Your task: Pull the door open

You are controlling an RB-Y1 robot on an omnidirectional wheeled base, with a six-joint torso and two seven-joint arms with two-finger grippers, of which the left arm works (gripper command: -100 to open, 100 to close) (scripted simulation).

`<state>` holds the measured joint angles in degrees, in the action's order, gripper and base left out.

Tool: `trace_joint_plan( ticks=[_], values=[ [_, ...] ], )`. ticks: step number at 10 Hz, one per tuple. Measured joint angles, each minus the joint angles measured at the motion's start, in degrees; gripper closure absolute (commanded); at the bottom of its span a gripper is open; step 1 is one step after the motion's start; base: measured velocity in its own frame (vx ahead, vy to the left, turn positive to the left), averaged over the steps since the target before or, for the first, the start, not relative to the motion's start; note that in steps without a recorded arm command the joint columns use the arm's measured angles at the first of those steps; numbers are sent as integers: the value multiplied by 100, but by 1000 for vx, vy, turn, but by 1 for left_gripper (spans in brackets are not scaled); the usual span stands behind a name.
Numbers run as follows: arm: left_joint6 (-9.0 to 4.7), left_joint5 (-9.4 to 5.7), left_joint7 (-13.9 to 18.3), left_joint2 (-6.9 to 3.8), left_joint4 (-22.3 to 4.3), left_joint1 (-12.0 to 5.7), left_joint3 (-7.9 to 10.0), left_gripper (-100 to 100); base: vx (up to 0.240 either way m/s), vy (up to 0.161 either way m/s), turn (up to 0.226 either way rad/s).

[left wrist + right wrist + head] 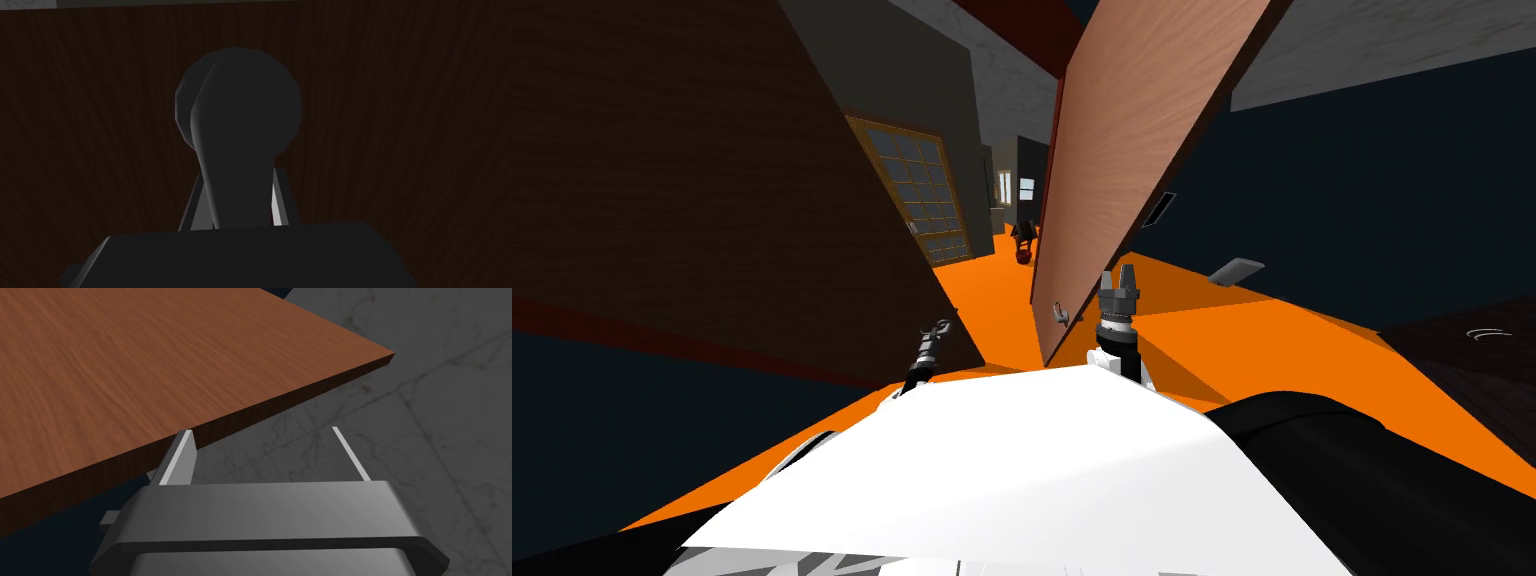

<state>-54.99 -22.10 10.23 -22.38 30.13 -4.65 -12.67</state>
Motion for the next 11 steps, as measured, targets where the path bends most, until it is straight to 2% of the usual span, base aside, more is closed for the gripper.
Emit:
trace_joint_plan(
  ticks=[1,2,5,6,7,8,9,10,11],
  values=[
    [-141,11,129,-74,-124,21,-45,100,-34,-2,-41],
    [-124,7,174,-132,14,132,-57,100,-30,-7,-96],
    [-205,14,420,-363,122,348,-142,100,-19,3,-54],
    [-202,13,433,-371,130,360,-144,100,-114,42,-192],
    [-213,-4,451,-450,253,463,-175,100,-195,40,-128],
    [-334,3,514,-480,133,413,-231,100,-200,26,-97],
    [-425,6,570,-526,115,452,-289,100,-216,58,-126],
    [-432,-1,590,-585,259,587,-344,100,-193,56,-89],
    [-532,16,635,-582,126,567,-415,100,-181,38,-107]
  ],
)
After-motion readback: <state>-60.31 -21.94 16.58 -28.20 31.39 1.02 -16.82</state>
